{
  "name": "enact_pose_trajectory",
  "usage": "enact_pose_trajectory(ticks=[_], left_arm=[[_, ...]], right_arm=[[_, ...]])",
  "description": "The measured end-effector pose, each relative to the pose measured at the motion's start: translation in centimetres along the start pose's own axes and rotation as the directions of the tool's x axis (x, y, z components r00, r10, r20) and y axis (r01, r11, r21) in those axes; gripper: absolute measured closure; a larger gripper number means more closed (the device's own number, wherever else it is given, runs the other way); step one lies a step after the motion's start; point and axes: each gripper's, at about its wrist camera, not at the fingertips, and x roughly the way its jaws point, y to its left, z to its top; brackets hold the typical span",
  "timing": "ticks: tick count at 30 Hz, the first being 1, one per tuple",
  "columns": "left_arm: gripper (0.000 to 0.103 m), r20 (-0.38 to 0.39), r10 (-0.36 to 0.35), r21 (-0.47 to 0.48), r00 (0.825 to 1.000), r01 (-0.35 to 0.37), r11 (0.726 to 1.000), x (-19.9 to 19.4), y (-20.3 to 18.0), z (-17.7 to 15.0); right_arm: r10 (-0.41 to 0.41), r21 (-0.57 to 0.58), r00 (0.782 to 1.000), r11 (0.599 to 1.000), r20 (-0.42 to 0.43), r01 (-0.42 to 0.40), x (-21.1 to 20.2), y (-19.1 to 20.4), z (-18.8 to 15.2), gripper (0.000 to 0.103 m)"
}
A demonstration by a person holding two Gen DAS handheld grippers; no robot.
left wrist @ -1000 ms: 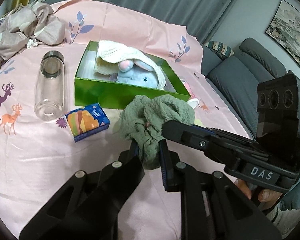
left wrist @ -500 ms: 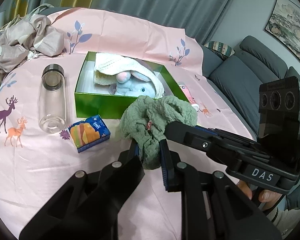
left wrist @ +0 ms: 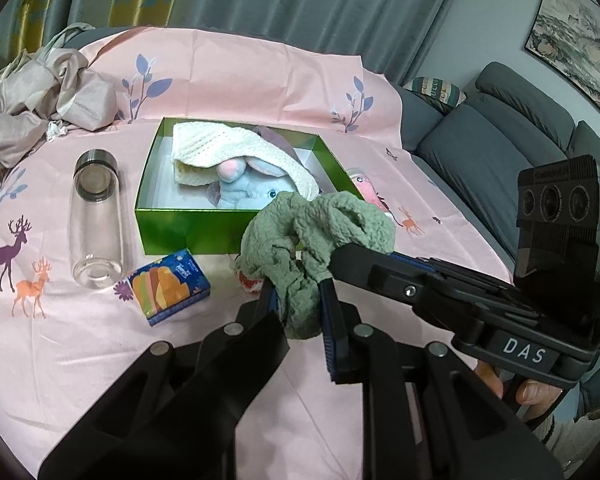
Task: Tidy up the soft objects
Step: 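Carry the green knit cloth over the green box with the right gripper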
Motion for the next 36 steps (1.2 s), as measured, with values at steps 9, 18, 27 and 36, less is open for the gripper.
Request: enact_pose_trajectory(ticks=[9, 18, 27, 36], left_arm=[[0.084, -0.006, 0.011, 0.014, 1.000, -0.011, 1.000, 0.9, -0.6, 1.0], [0.084, -0.015, 0.012, 0.026, 1.000, -0.011, 1.000, 2.1, -1.0, 1.8], [0.084, -0.008, 0.010, 0.044, 1.000, -0.009, 0.999, 3.0, -1.1, 3.3], [0.084, 0.028, -0.003, 0.095, 1.000, 0.000, 0.995, 3.9, -1.5, 7.5]], right_arm=[[0.004, 0.008, 1.000, 1.000, 0.018, -0.004, -0.5, -0.9, 0.2, 0.091], [0.003, 0.023, 1.000, 1.000, 0.028, -0.004, -0.5, -2.3, 0.9, 0.091], [-0.007, 0.020, 0.999, 1.000, 0.037, 0.007, -0.2, -3.3, 2.0, 0.091], [-0.044, -0.017, 0.996, 0.999, 0.082, 0.045, -0.4, -4.2, 5.2, 0.091]])
